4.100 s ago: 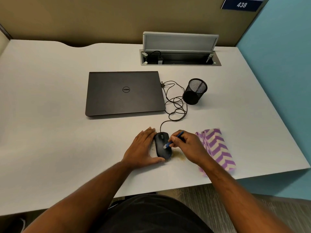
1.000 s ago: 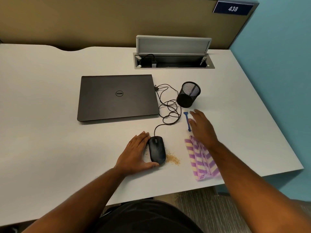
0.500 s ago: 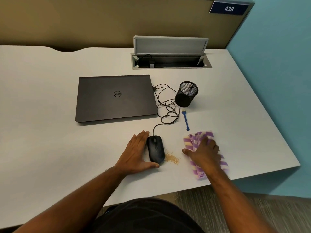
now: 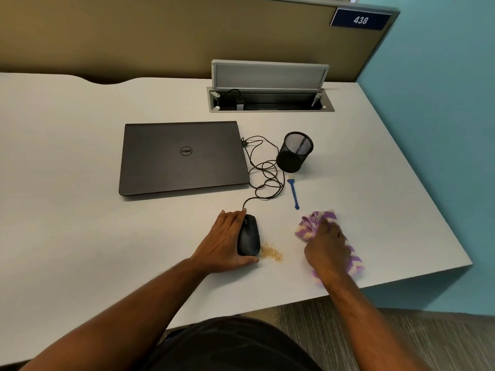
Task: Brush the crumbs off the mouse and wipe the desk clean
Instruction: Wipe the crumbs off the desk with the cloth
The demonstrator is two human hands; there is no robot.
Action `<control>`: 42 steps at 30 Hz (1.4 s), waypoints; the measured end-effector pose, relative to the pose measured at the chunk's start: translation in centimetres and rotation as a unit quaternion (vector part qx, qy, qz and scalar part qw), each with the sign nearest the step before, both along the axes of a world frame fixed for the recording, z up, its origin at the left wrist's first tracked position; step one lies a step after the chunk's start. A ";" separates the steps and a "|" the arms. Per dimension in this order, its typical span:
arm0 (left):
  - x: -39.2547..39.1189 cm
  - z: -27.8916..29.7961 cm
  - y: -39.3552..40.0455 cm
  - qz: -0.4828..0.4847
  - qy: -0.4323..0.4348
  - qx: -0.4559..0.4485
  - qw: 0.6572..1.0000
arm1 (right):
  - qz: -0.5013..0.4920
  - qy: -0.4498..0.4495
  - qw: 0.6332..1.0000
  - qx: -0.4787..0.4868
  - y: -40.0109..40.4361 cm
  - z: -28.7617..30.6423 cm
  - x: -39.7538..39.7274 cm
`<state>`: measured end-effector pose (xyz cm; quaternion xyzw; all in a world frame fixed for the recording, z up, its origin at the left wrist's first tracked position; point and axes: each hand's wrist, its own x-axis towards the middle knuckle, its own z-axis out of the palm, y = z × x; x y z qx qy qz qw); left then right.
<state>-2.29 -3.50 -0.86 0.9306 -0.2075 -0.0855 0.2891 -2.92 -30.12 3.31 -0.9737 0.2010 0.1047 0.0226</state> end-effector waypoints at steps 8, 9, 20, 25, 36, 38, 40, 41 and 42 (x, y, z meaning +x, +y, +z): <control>3.6 3.9 2.0 0.055 0.132 -0.122 0.982 | 0.041 -0.011 0.937 0.346 0.2 6.4 0.3; 4.2 4.5 2.4 0.056 0.147 -0.130 0.979 | 0.078 0.008 0.930 0.360 1.0 6.8 0.5; 8.1 10.2 3.7 0.061 0.189 -0.190 0.961 | 0.241 -0.044 0.940 0.238 10.8 3.6 4.6; 8.0 10.5 3.6 0.062 0.190 -0.187 0.962 | 0.230 -0.016 0.953 0.195 13.9 1.2 4.9; 7.5 9.8 3.2 0.057 0.196 -0.152 0.967 | 0.415 0.253 0.834 0.261 16.7 2.0 2.7; 7.5 9.7 3.1 0.056 0.199 -0.150 0.967 | 0.418 0.273 0.829 0.251 16.3 2.2 3.0; 7.3 9.6 3.2 0.056 0.203 -0.152 0.966 | 0.442 0.279 0.825 0.215 15.6 2.4 3.5; 7.2 9.5 3.2 0.057 0.206 -0.153 0.965 | 0.441 0.284 0.826 0.205 15.2 2.6 3.8; 7.2 9.5 3.2 0.058 0.208 -0.153 0.964 | 0.440 0.289 0.827 0.197 14.7 2.5 4.1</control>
